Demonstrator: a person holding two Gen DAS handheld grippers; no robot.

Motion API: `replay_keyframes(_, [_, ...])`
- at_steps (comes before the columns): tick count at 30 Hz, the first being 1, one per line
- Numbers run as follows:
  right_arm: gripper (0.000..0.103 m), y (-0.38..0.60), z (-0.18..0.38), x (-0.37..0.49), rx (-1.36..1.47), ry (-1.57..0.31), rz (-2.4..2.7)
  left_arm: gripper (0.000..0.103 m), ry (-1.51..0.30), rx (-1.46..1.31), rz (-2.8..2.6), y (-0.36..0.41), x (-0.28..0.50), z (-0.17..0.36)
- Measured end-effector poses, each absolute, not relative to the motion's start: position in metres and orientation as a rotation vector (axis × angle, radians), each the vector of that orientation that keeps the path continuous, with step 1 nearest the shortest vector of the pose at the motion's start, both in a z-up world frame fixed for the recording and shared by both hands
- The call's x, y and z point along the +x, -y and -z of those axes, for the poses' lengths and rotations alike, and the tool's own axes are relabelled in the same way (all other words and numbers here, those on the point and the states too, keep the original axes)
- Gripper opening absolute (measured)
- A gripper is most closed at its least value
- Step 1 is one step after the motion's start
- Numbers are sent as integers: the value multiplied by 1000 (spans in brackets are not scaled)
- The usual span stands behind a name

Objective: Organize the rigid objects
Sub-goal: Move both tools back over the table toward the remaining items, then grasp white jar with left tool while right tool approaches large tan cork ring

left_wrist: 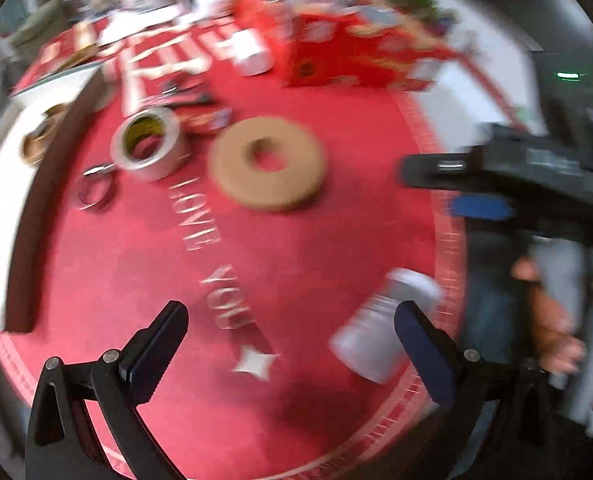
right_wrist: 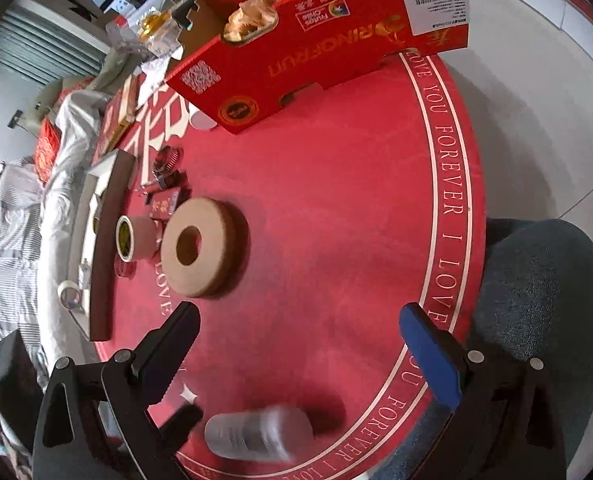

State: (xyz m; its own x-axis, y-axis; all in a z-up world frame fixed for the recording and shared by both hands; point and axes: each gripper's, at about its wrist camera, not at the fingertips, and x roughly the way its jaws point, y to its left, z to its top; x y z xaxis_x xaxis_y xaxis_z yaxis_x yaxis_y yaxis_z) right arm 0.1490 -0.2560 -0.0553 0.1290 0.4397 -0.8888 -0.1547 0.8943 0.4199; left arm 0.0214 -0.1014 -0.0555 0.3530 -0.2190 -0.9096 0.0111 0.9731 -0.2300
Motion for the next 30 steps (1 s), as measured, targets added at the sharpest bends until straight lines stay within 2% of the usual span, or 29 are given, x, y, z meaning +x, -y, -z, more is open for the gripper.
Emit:
replay_keyframes(4, [101,256,53,148,254,-1369,-443,103,-1253,-81,198,125,33,66])
replay_keyframes(9, [101,265,46,150,275,-1351,-426,103,-1285,-63,141,139,58,91])
replay_keyframes(17, [101,268,46,151,269,-1350,-417,103,-1181,35,135,153,86,87])
replay_keyframes(23, [101,272,47,153,219,-1351,-375,103,-1262,18,150,153,81,99])
replay_keyframes(30, [101,299,37,159,273,-1319,-351,102,-1248,224,159,178,82,94])
